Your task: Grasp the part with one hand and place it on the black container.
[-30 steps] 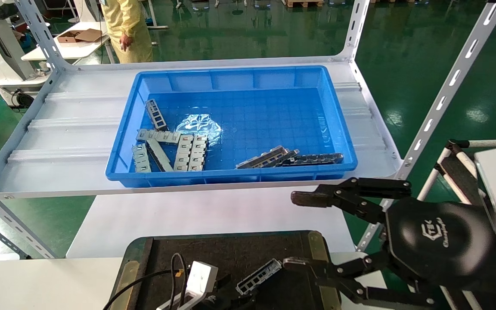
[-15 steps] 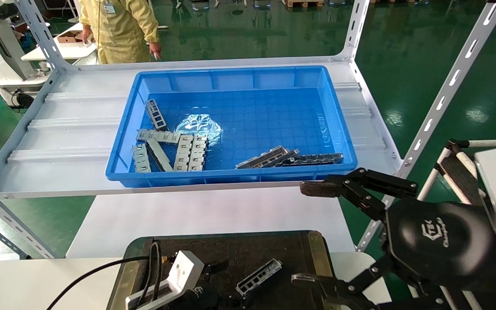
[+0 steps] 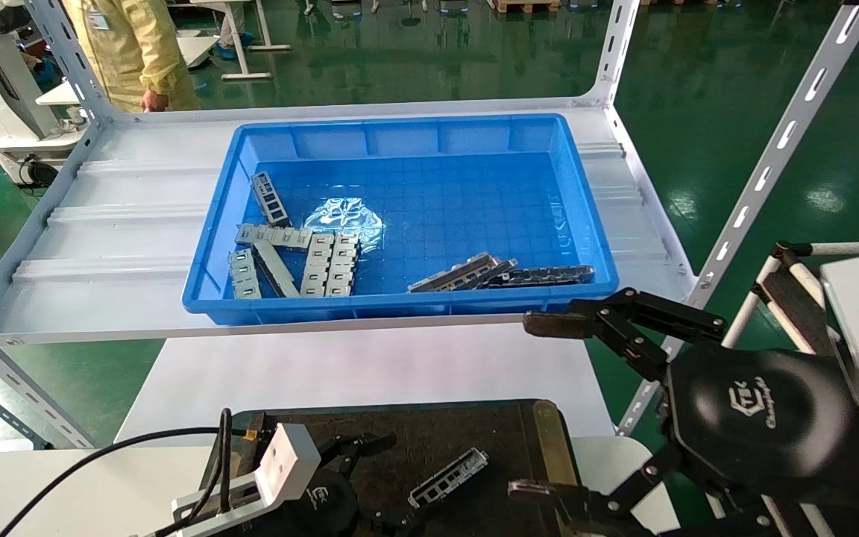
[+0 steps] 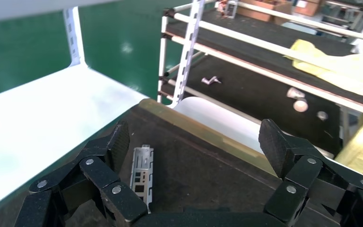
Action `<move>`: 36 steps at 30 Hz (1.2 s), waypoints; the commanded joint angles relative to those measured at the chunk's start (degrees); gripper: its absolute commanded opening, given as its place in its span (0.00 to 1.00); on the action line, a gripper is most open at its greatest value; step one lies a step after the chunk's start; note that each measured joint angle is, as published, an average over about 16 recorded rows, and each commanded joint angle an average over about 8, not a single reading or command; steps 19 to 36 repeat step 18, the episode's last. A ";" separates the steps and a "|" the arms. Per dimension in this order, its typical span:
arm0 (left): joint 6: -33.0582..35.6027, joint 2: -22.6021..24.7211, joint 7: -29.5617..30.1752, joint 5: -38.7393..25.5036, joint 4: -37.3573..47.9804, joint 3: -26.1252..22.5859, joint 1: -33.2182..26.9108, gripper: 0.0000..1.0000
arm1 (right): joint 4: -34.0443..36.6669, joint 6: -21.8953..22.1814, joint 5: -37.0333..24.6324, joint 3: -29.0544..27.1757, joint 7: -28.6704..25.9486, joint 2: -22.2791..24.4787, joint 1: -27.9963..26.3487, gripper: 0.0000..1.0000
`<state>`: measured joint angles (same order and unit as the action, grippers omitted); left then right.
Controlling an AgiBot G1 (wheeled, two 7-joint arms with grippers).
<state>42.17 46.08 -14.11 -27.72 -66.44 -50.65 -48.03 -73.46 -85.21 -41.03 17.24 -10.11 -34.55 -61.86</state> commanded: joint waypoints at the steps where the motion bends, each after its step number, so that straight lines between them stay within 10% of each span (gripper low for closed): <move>1: 2.75 -0.34 -0.76 -0.05 1.21 0.26 -0.75 1.00 | 0.00 0.00 0.00 0.01 0.00 0.00 0.00 1.00; 36: 11.91 -1.67 -0.34 -1.09 4.09 -0.34 -4.96 1.00 | 0.00 0.02 0.03 0.05 0.03 0.02 -0.01 1.00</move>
